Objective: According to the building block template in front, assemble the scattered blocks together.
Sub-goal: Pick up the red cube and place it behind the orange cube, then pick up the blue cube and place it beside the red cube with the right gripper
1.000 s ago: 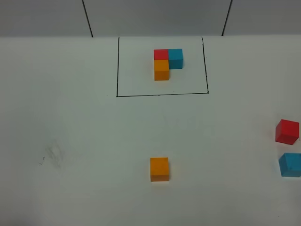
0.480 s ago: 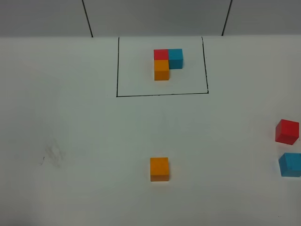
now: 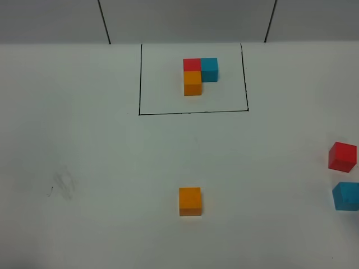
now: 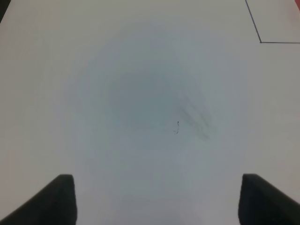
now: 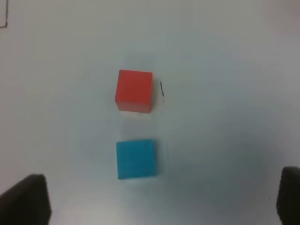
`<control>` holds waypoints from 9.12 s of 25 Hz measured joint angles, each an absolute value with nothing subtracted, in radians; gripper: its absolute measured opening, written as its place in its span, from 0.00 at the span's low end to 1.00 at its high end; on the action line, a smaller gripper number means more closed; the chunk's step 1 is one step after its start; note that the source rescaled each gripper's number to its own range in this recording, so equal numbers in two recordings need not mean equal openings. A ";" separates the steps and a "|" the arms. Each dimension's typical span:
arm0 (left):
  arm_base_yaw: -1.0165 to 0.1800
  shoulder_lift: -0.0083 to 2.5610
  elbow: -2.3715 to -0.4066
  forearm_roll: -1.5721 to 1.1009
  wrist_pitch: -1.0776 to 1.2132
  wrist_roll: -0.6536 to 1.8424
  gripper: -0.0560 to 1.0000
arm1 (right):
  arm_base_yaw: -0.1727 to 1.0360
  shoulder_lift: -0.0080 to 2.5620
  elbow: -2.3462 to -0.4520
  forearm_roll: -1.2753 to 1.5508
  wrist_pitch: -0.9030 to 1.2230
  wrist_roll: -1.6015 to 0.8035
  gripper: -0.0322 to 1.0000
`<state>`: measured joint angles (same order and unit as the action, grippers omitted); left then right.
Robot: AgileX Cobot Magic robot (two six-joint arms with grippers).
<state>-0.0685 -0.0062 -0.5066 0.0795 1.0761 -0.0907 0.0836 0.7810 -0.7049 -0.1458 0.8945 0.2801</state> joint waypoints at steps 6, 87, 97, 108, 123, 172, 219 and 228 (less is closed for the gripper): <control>-0.068 -0.006 -0.507 0.079 1.076 -0.091 0.62 | 0.084 1.103 -0.804 -0.156 0.783 0.285 0.99; -0.068 -0.006 -0.506 0.079 1.076 -0.087 0.62 | 0.788 1.939 -1.391 -0.374 0.807 1.020 0.29; -0.068 -0.006 -0.506 0.079 1.076 -0.087 0.62 | 0.822 2.004 -1.398 -0.287 0.784 0.992 0.29; -0.068 -0.006 -0.506 0.079 1.076 -0.087 0.62 | 0.881 2.013 -1.398 -0.266 0.773 0.984 0.29; -0.068 -0.006 -0.506 0.080 1.076 -0.087 0.62 | 0.904 2.089 -1.398 -0.246 0.772 1.044 0.29; -0.068 -0.006 -0.506 0.080 1.076 -0.087 0.62 | 0.665 1.750 -1.471 -0.724 1.163 1.014 1.00; -0.068 -0.006 -0.506 0.080 1.076 -0.090 0.62 | 0.084 1.414 -0.794 -0.106 0.783 0.243 0.80; -0.068 -0.006 -0.506 0.080 1.076 -0.089 0.62 | 0.082 1.500 -0.670 -0.085 0.640 0.239 0.79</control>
<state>-0.0685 -0.0062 -0.5055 0.0797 1.0761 -0.0893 0.0817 1.4996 -0.6699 -0.0847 0.6401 0.2394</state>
